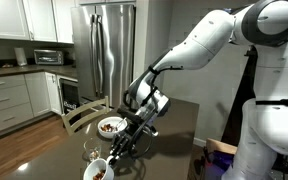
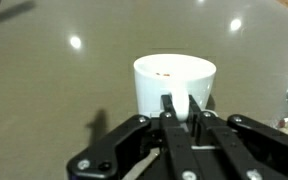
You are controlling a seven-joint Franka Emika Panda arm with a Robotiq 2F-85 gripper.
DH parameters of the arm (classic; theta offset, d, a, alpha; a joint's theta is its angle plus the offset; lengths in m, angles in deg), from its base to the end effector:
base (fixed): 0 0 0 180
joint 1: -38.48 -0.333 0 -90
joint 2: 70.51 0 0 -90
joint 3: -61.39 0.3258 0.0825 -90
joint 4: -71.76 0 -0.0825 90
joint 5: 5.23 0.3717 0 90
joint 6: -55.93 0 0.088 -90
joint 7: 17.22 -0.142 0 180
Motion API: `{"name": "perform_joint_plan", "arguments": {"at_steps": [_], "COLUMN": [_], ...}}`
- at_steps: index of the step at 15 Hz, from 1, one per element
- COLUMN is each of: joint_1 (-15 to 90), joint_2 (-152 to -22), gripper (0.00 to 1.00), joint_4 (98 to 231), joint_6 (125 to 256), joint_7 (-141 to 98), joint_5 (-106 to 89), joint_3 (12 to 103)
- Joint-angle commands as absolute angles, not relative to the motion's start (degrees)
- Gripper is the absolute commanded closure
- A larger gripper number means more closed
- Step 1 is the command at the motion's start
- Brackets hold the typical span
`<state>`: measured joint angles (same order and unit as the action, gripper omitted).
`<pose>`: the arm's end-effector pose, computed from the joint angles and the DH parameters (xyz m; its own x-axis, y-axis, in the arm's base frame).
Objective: Pour the contents from the white cup into the white bowl
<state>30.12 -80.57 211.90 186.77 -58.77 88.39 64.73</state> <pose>0.4564 0.1461 0.2217 -0.2246 -0.4935 -0.8402 -0.9525 0.2930 0.0825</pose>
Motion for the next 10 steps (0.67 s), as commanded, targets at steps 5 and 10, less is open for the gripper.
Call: {"name": "perform_joint_plan", "arguments": {"at_steps": [5, 10], "joint_1": [31.25, 31.59], "joint_2": [-76.39, -75.59], "gripper": [0.96, 0.96], "joint_4": [213.45, 213.43], "joint_6": [187.4, 187.6], "joint_7": [-61.94, -62.36], "joint_5": [83.74, 81.9], "joint_3": [64.08, 63.33]}}
